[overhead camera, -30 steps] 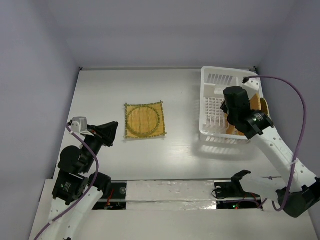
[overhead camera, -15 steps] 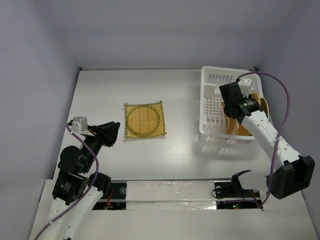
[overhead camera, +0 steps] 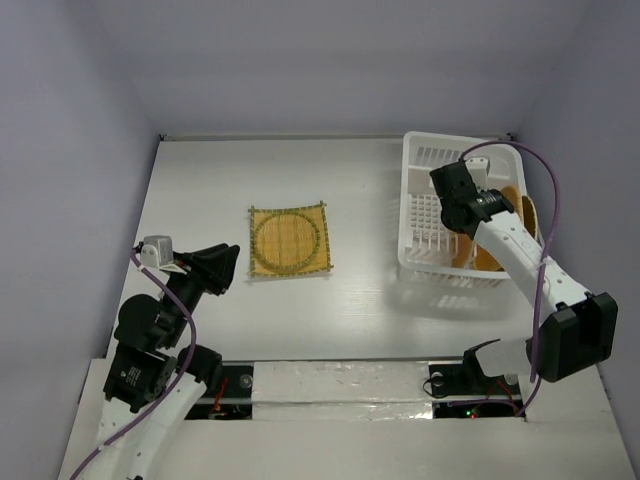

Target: Unload the plates from the dish rack

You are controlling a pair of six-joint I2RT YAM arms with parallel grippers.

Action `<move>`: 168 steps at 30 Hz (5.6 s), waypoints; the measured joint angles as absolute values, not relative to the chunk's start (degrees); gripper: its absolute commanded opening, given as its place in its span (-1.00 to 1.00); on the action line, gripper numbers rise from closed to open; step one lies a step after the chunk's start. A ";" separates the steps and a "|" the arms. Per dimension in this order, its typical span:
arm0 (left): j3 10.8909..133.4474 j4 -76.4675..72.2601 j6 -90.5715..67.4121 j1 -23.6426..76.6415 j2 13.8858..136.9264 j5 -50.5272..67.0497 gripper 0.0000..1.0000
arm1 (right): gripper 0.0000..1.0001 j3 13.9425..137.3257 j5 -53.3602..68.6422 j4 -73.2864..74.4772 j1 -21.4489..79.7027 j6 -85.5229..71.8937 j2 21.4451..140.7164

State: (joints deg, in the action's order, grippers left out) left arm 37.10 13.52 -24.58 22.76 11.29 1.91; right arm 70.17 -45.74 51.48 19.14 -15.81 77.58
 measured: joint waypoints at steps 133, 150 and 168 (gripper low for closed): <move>37.10 13.37 -24.97 24.16 8.32 2.20 -0.41 | 0.01 76.60 -44.40 55.18 9.85 -23.38 62.89; 37.10 13.61 -24.97 26.06 7.81 1.28 -0.36 | 0.07 78.04 -34.63 54.39 0.38 -13.72 75.79; 37.10 13.65 -24.99 26.17 6.52 0.97 -0.36 | -0.78 82.08 -33.74 58.02 -1.19 -9.43 81.41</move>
State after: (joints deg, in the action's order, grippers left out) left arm 37.10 13.65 -24.99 26.17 6.52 0.97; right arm 82.08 -33.74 58.02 -1.19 -9.43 81.41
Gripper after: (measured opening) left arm 0.316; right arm 0.220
